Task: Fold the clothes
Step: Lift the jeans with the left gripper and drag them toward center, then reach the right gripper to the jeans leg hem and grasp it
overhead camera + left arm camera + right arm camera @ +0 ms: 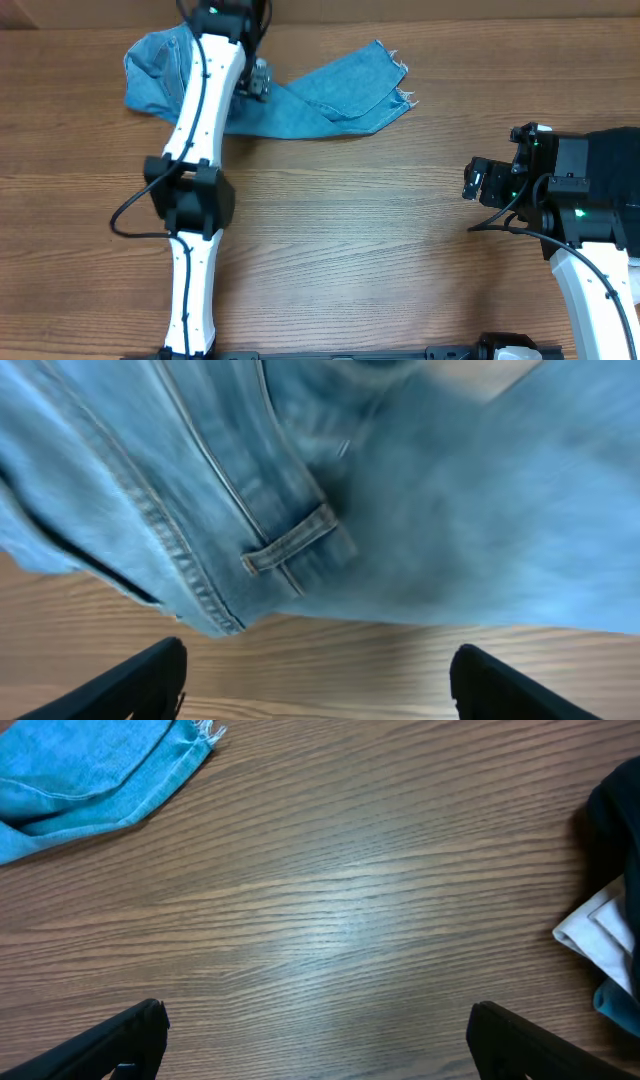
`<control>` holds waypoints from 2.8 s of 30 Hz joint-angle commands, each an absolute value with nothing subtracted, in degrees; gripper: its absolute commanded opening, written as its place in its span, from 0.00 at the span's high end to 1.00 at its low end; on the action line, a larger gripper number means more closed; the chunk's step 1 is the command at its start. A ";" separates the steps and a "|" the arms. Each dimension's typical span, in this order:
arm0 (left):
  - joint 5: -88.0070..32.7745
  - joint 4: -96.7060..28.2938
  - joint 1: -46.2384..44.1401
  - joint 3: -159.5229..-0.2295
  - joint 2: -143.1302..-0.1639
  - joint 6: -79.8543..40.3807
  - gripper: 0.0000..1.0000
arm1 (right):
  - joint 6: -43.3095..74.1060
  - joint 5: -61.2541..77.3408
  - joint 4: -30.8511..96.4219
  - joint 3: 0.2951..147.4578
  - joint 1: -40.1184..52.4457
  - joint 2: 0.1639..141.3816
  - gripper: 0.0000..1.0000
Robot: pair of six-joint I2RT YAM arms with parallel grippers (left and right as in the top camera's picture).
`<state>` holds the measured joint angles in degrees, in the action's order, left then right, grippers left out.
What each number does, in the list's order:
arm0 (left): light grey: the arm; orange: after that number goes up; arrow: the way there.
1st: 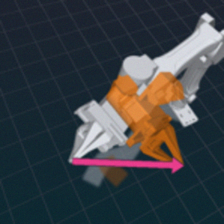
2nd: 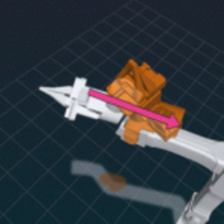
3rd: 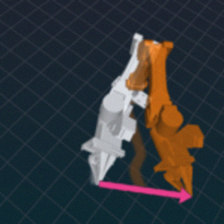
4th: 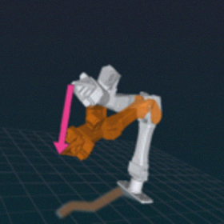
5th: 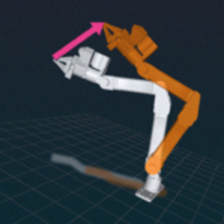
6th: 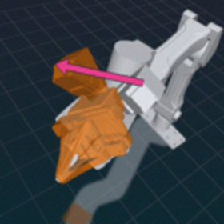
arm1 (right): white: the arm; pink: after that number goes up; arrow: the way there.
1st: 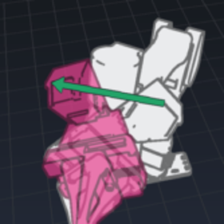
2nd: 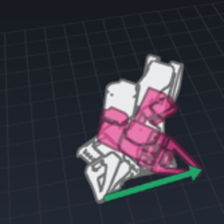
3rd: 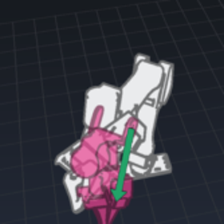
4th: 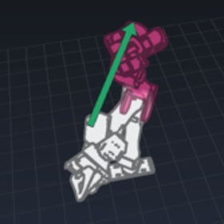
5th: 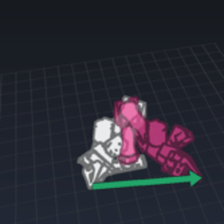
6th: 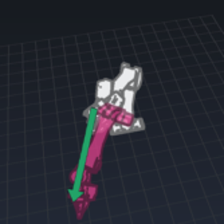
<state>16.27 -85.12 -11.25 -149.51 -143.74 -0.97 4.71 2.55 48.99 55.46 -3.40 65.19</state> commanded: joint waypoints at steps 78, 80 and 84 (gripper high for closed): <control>13.45 -96.82 23.09 -135.46 -121.16 -23.09 0.93 | 15.70 34.81 34.13 83.61 23.79 108.51 0.00; 13.45 -96.82 22.13 -135.46 -121.16 -22.72 0.93 | 18.79 34.57 32.18 83.61 25.12 111.57 0.00; 13.43 -96.82 21.23 -135.46 -121.16 -22.68 0.93 | 24.05 34.52 27.57 83.61 27.75 118.04 0.00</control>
